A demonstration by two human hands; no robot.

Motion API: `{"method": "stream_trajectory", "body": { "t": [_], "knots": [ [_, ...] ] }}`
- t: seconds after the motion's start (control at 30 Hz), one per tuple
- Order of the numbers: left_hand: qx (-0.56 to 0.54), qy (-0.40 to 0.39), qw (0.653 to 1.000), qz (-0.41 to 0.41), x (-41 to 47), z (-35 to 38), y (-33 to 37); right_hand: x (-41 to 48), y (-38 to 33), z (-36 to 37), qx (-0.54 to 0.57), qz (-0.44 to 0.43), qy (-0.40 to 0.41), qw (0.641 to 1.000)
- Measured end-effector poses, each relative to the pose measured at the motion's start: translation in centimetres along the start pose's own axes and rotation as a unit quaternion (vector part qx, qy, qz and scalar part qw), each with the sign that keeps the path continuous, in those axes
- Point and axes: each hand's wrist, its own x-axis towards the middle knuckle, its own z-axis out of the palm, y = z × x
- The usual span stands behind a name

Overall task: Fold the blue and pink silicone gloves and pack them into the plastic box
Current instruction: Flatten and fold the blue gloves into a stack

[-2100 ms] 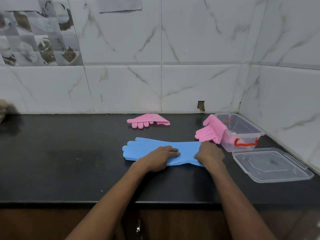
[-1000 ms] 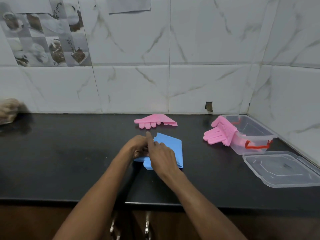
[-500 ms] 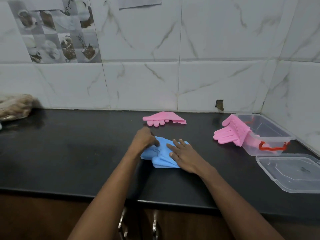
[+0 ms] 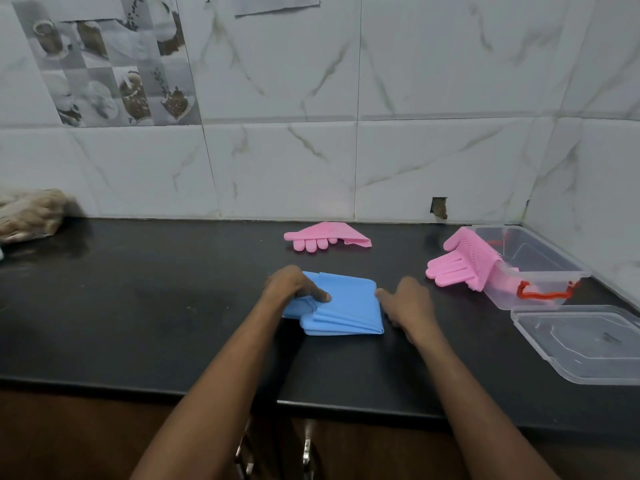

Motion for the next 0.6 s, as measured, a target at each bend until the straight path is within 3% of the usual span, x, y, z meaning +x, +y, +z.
{"method": "stream_trajectory", "body": {
  "t": [0.2, 0.37, 0.43, 0.53, 0.6],
  "knots": [
    [-0.053, -0.031, 0.998, -0.008, 0.2, -0.5, -0.3, -0.8, -1.3, 0.4, 0.002, 0.038, -0.068, 0.997],
    [-0.068, 0.017, 0.997, 0.026, 0.1, -0.1, -0.7, -1.6, -1.7, 0.5, 0.211, 0.023, -0.119, 0.970],
    [-0.031, 0.067, 0.997, 0.037, -0.6, 0.3, -0.6, -2.4, -2.0, 0.8, 0.321, 0.067, -0.150, 0.933],
    [0.045, 0.234, 0.970, 0.058, -3.2, 0.9, -1.0, -3.0, -2.1, 1.4, 0.409, 0.136, -0.122, 0.894],
    [0.005, 0.283, 0.956, 0.075, -5.4, 1.3, -1.5, -3.3, -2.3, 1.8, 0.465, 0.164, -0.096, 0.865]
  ]
}}
